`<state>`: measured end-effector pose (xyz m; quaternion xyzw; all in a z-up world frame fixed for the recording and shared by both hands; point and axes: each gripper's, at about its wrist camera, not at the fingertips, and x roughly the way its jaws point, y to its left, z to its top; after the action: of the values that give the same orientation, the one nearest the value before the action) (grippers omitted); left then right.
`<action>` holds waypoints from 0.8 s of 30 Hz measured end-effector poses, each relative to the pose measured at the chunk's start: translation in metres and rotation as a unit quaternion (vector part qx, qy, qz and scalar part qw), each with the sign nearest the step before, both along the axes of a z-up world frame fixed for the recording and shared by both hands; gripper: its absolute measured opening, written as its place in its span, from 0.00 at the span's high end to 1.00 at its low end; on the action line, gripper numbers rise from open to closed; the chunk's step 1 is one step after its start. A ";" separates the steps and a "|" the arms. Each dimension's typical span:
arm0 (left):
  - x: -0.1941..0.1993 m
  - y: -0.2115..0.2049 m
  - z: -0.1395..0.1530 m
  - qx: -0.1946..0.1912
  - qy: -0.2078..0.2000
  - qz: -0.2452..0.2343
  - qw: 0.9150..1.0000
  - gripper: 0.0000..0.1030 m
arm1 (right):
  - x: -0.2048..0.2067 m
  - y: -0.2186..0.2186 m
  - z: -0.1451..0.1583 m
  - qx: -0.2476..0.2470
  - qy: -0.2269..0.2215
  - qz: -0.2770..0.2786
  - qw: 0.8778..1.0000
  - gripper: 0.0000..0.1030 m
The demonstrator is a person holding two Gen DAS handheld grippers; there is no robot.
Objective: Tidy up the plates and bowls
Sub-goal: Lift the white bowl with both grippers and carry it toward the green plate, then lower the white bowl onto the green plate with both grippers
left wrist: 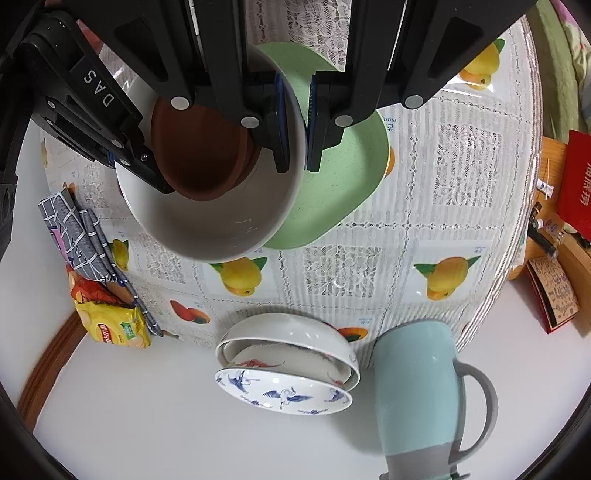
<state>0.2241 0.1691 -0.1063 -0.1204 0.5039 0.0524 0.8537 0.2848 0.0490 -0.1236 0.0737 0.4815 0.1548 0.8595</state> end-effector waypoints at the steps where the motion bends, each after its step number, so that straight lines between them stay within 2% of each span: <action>1: 0.001 0.001 -0.002 -0.001 0.002 0.001 1.000 0.91 | 0.001 0.001 -0.002 -0.001 0.001 0.001 1.000 0.91; 10: 0.006 0.009 -0.016 -0.008 0.013 0.005 1.000 0.91 | 0.007 0.009 -0.016 -0.007 0.013 0.006 1.000 0.91; 24: 0.008 0.012 -0.022 -0.011 0.017 0.003 1.000 0.91 | 0.012 0.012 -0.020 -0.014 0.015 0.008 1.000 0.91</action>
<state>0.2323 0.1809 -0.1282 -0.1303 0.5189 0.0513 0.8433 0.2964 0.0612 -0.1432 0.0596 0.4969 0.1538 0.8520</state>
